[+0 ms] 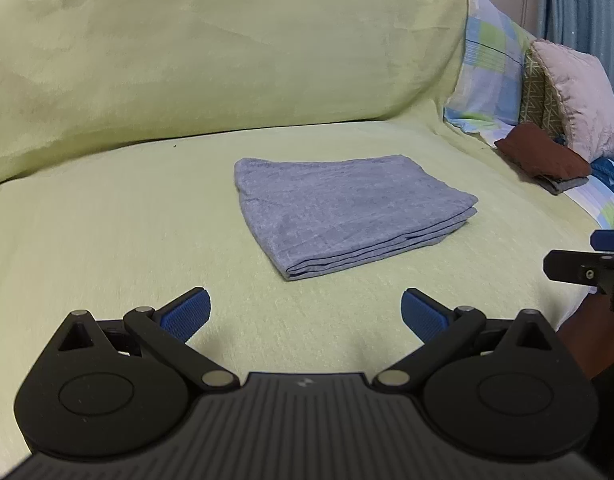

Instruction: Fold clothes

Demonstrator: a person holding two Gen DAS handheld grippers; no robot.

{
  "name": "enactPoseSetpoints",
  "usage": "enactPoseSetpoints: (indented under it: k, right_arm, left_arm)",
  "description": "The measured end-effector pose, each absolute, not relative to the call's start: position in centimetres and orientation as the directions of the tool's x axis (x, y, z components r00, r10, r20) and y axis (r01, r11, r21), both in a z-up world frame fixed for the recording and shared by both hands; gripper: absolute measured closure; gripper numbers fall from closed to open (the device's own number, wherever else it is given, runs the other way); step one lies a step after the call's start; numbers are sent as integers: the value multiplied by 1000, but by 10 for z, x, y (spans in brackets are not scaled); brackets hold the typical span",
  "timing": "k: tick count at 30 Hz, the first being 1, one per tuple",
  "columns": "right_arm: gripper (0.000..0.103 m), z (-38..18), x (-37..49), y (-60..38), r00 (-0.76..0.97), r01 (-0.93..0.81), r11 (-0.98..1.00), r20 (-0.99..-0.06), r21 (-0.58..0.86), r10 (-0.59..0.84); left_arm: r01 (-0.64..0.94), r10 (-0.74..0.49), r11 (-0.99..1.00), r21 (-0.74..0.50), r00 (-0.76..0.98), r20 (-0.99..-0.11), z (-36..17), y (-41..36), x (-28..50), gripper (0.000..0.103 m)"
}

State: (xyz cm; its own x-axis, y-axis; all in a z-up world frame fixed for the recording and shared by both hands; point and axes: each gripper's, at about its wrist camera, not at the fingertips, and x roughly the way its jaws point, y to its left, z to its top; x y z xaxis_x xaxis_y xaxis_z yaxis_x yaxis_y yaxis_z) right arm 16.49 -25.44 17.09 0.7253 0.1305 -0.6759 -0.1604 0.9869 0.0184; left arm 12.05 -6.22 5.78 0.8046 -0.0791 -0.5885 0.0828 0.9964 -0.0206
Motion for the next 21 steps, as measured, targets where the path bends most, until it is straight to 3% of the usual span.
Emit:
enactPoseSetpoints:
  k: [21]
  right_arm:
    - [1,170,167,-260,722,-169,984,-671,63,168]
  left_arm:
    - [84,-68,996,-1,807,-586,62,-78,112,1]
